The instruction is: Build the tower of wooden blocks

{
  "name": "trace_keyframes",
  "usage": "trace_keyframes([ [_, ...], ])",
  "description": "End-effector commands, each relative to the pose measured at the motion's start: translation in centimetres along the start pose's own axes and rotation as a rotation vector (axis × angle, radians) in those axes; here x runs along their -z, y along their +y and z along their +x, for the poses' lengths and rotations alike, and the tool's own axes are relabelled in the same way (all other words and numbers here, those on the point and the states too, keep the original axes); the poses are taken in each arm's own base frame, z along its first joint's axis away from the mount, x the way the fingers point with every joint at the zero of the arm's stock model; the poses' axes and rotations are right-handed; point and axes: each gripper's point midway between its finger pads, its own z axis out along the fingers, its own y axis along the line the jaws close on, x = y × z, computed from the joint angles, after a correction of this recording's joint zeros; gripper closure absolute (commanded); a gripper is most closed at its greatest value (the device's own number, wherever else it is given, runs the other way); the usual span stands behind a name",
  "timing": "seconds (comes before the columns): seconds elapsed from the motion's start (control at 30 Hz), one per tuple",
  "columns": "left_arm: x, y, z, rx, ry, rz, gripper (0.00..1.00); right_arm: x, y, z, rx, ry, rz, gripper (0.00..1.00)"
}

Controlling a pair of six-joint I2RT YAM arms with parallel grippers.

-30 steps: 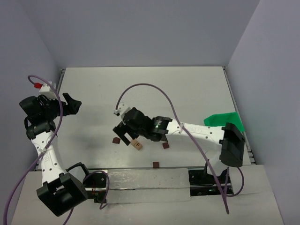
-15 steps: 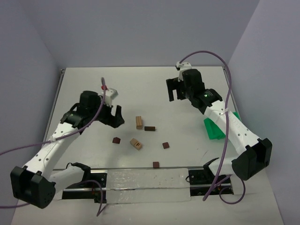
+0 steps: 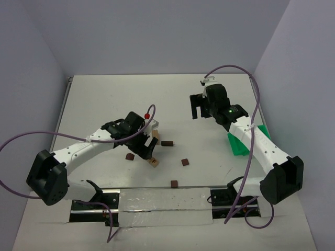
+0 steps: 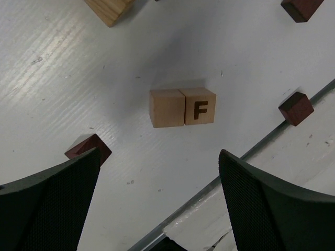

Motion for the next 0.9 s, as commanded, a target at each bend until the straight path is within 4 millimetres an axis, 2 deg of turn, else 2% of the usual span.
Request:
trace_keyframes([
  [0.0,0.5,-1.0,-2.2,0.028,-0.040,-0.017,0.01,-1.1,-0.2,-0.3,-0.026,-0.013,0.015,0.00],
  [0.3,-0.1,-3.4,-3.1,0.026,-0.098,-0.080,0.01,-2.0,0.1,-0.2,-0.036,0.011,0.007,0.00],
  [0.57,-1.6,-2.6,-3.6,0.032,-0.077,-0.181,0.01,-1.6,0.1,-0.2,-0.048,0.002,0.002,0.00],
  [0.87,-2.9,-3.7,-3.2,-0.004,-0.046,-0.200,0.01,-1.4,0.4,-0.2,-0.063,-0.003,-0.016,0.00],
])
